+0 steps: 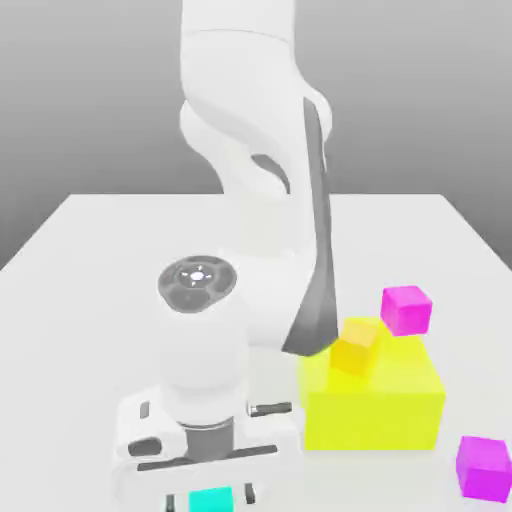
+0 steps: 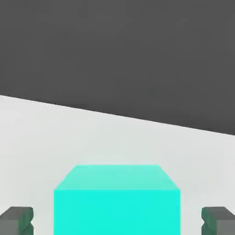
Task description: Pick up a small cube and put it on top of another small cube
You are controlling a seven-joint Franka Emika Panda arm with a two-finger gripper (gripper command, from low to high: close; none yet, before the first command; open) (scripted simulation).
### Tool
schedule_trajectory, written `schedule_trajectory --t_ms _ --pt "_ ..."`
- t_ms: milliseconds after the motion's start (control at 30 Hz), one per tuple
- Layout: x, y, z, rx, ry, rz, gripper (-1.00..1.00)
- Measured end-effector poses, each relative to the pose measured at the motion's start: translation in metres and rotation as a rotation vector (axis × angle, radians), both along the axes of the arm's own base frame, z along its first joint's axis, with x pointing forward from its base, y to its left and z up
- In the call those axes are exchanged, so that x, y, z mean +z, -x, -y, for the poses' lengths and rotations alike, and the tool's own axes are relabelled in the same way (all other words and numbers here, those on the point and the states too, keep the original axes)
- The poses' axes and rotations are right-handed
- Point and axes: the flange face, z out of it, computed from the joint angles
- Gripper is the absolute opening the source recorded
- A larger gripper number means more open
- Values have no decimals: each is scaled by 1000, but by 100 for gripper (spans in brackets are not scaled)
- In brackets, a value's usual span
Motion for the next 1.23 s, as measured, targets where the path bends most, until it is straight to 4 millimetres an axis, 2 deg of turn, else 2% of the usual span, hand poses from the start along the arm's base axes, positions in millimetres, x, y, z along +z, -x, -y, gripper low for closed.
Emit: schedule_trajectory --t_ms 100,133,300,467,533,633,933,1000,1100,1133,1233 --pt "-4 0 0 0 0 -1 -100" --pt "1 0 0 0 0 -1 -100" --pt "59 1 -4 9 -3 -1 -100" --pt "109 22 -56 151 -31 -2 -100" --pt "127 35 -84 230 -39 -3 -100" --pt "152 57 -115 330 -44 -3 -100" --pt "209 139 -173 601 -14 -2 -100" --pt "200 147 -178 630 -6 -1 -100" --pt "167 150 -179 639 -3 -1 -100" --pt "156 150 -179 639 -2 -1 100" --pt "156 150 -179 639 -2 -1 100"
